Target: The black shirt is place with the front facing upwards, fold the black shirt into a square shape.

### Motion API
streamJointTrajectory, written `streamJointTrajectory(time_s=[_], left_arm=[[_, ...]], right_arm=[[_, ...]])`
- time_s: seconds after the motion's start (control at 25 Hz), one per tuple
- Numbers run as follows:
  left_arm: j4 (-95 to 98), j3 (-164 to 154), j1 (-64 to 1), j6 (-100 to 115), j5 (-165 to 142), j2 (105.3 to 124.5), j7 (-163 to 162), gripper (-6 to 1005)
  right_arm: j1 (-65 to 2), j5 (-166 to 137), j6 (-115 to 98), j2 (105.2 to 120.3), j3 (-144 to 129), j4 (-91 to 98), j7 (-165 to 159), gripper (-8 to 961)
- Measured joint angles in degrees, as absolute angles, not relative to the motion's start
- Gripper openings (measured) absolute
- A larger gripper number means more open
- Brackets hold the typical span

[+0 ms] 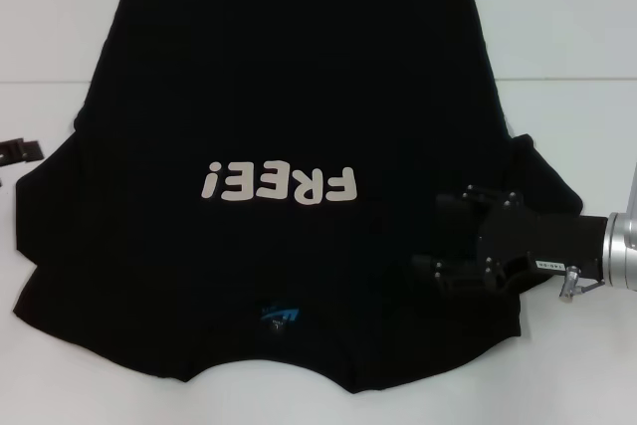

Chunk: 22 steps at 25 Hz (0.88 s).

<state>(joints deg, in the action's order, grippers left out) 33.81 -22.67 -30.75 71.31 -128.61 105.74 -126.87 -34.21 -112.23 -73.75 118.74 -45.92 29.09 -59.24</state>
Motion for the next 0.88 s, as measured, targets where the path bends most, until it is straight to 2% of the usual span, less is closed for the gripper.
streamJointTrajectory(time_s=[0.36,0.88], left_arm=[[30.2,-23.5,-32.9,63.8,-135.7,105.97,-132.1,947],[27.3,-23.5,-32.5,59.4,-136.4,107.02,-132.4,948]], right_arm=[[-34.2,-112.2,-74.1,118.82,-46.0,29.1,-59.3,915],[-34.1,-112.2,-74.4,118.82,-46.0,29.1,-59.3,915]])
